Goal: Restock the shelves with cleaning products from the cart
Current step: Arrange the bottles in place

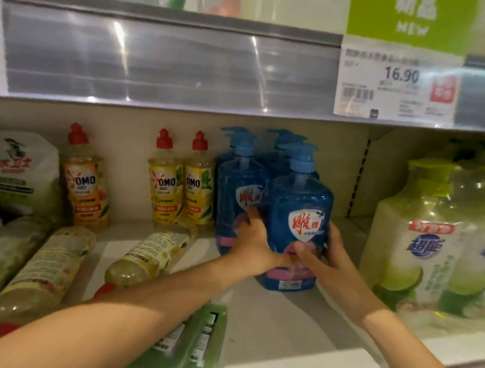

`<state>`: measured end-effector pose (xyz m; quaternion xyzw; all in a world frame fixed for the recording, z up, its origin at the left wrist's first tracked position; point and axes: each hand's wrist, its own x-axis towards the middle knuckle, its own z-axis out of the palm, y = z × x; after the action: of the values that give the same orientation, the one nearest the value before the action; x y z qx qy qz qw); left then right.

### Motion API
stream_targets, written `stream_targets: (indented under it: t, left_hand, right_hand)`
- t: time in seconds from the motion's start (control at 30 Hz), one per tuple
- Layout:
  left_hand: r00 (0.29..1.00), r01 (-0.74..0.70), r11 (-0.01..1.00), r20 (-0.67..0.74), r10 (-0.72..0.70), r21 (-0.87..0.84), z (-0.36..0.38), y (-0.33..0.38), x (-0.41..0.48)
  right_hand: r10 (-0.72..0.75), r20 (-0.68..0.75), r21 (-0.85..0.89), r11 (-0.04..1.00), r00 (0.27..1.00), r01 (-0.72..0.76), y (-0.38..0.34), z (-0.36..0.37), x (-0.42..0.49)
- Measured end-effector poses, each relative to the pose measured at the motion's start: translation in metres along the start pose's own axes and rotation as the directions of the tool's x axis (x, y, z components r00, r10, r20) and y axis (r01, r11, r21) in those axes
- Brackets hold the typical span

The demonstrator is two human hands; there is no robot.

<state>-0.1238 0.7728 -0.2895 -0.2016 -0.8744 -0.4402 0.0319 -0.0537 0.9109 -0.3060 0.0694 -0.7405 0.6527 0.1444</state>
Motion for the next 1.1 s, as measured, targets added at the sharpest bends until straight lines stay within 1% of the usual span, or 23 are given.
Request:
stream_targets:
  t: [0.07, 0.13, 0.37, 0.5, 0.6, 0.67, 0.7, 0.73, 0.8, 0.83, 0.87, 0.9, 0.97, 1.0, 1.1]
  left_hand:
    - [1.000, 0.014, 0.999, -0.004, -0.014, 0.037, 0.007, 0.004, 0.002]
    - [0.999, 0.048, 0.997, -0.007, -0.048, 0.066, 0.012, 0.007, 0.005]
    - [0.993, 0.116, 0.990, -0.019, -0.115, 0.078, 0.022, 0.015, 0.012]
    - [0.992, 0.119, 0.992, -0.045, -0.116, 0.052, 0.025, 0.019, 0.013]
    - [0.991, 0.130, 0.991, 0.007, -0.130, 0.044, 0.018, 0.021, 0.009]
    - [0.984, 0.137, 0.983, 0.094, -0.149, 0.118, 0.009, 0.021, -0.001]
    - [0.979, 0.111, 0.976, 0.147, -0.140, 0.187, 0.002, 0.020, -0.007]
    - [0.973, 0.058, 0.964, 0.203, -0.113, 0.260, -0.007, 0.018, -0.014]
    - [0.957, -0.052, 0.943, 0.287, -0.048, 0.330, -0.032, 0.013, -0.028]
    - [0.952, -0.075, 0.940, 0.304, -0.031, 0.332, -0.046, 0.009, -0.035]
    - [0.952, -0.080, 0.943, 0.306, -0.024, 0.324, -0.060, 0.005, -0.042]
    - [0.955, -0.052, 0.951, 0.292, -0.042, 0.305, -0.075, -0.001, -0.048]
    - [0.970, 0.069, 0.959, 0.207, -0.129, 0.276, -0.101, -0.016, -0.059]
    - [0.976, 0.121, 0.946, 0.140, -0.169, 0.300, -0.113, -0.025, -0.063]
    - [0.973, 0.226, 0.844, -0.071, -0.220, 0.487, -0.139, -0.055, -0.068]
  right_hand:
    - [-0.020, -0.042, -0.012, 1.000, 0.999, 0.020, 0.003, -0.003, 0.003]
    - [-0.017, -0.054, -0.006, 1.000, 0.998, 0.017, 0.002, -0.004, 0.005]
    - [0.030, -0.089, 0.004, 1.000, 0.996, -0.029, 0.001, -0.008, 0.010]
    - [0.050, -0.131, -0.024, 0.998, 0.990, -0.053, -0.002, -0.006, 0.012]
    - [0.075, -0.104, 0.000, 0.997, 0.992, -0.076, -0.006, -0.007, 0.010]
    - [0.094, -0.130, 0.011, 0.996, 0.987, -0.093, -0.007, -0.004, 0.008]
    - [0.074, -0.184, -0.026, 0.996, 0.980, -0.080, -0.007, -0.002, 0.006]
    - [0.025, -0.264, -0.099, 0.994, 0.964, -0.053, -0.007, 0.001, 0.003]
    - [-0.146, -0.416, -0.314, 0.949, 0.898, 0.009, -0.010, 0.008, -0.005]
    - [-0.243, -0.438, -0.415, 0.909, 0.865, 0.046, -0.012, 0.012, -0.009]
    - [-0.307, -0.431, -0.471, 0.879, 0.848, 0.079, -0.015, 0.019, -0.013]
    - [-0.317, -0.406, -0.466, 0.879, 0.857, 0.104, -0.017, 0.026, -0.017]
    - [-0.216, -0.306, -0.318, 0.941, 0.927, 0.114, -0.026, 0.047, -0.020]
    - [-0.158, -0.240, -0.259, 0.961, 0.958, 0.094, -0.029, 0.059, -0.022]
    - [-0.050, -0.031, -0.225, 0.974, 0.998, 0.042, -0.036, 0.091, -0.027]
